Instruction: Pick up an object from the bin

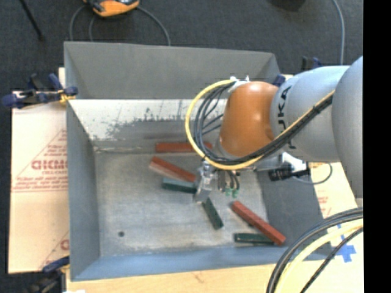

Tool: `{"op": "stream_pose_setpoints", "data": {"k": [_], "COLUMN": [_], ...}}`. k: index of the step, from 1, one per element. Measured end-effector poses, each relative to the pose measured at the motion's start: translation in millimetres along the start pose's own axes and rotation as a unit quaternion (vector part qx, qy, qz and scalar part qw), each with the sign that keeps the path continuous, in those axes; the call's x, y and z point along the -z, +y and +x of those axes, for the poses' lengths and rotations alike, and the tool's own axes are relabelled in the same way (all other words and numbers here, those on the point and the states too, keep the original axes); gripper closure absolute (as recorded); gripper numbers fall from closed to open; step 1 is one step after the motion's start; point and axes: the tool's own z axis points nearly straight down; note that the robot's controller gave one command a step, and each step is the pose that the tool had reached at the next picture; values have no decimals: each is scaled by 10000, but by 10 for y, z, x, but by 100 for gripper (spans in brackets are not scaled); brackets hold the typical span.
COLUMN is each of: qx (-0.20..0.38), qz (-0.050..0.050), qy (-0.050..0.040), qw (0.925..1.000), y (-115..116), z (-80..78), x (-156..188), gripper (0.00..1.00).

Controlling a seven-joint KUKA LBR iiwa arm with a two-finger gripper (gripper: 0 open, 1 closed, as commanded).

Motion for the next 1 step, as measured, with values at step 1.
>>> {"op": "stream_pose_setpoints", "data": {"k": [1], "qx": [0], "qz": [-4], "qy": [-17], "qw": [10000], "y": [2], "z": [-8], "x": [165], "gripper": [100]}}
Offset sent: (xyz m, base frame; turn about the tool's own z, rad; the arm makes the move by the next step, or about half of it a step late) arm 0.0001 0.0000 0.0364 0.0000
